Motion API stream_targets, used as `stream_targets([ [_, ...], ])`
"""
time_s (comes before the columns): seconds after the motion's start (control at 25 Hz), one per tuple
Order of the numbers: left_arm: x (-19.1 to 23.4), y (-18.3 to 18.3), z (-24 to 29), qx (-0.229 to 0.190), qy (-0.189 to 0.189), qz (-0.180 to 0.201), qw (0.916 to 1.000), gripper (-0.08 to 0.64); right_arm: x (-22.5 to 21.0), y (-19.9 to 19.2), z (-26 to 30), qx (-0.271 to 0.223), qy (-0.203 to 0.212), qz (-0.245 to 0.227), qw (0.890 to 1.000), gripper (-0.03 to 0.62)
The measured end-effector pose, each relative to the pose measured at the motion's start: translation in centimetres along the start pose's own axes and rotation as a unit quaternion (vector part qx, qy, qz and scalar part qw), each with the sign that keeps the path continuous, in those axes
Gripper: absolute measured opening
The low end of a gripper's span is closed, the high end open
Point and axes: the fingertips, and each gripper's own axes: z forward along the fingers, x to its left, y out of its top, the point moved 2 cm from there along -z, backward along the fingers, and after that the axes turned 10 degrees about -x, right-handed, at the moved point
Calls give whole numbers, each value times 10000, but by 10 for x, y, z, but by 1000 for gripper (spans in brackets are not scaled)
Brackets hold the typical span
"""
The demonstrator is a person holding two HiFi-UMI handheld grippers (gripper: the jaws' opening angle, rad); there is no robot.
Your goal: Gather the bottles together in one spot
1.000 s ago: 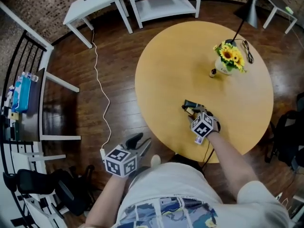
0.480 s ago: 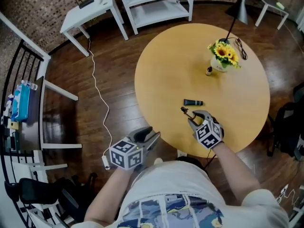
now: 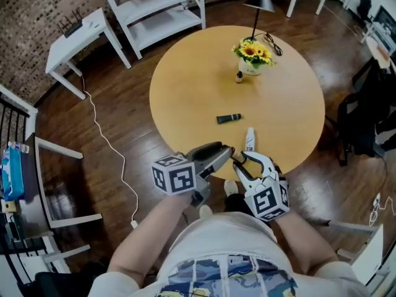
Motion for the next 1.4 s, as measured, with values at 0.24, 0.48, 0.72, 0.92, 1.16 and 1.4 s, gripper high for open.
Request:
stream_targets([
  [0.24,-21,-45,24,498,-445,-417,9969,89,13,-21,-44,315,-604,-26,9977,158],
  [0.48,-31,-54,61,988,-727,-132,9924,78,-8,-48,-57,345,-797,124,9961,162],
  [0.72,-23,-21,138,1177,-662,1102,9847,74,-74,-83,-51,369,-711,542,9953,184],
  [0.92,7,8,209,1180,-200,2343,9648,74,-135,-127,-61,489,-665,1027,9913,196],
  [1.16,64,33,295,1110,400,3020,9460,74,-199,-167,-69,545,-793,1604,9824,196],
  [1.4,149,40,374,1032,1382,3443,9229,74,-234,-215,-86,740,-833,2096,9714,196],
])
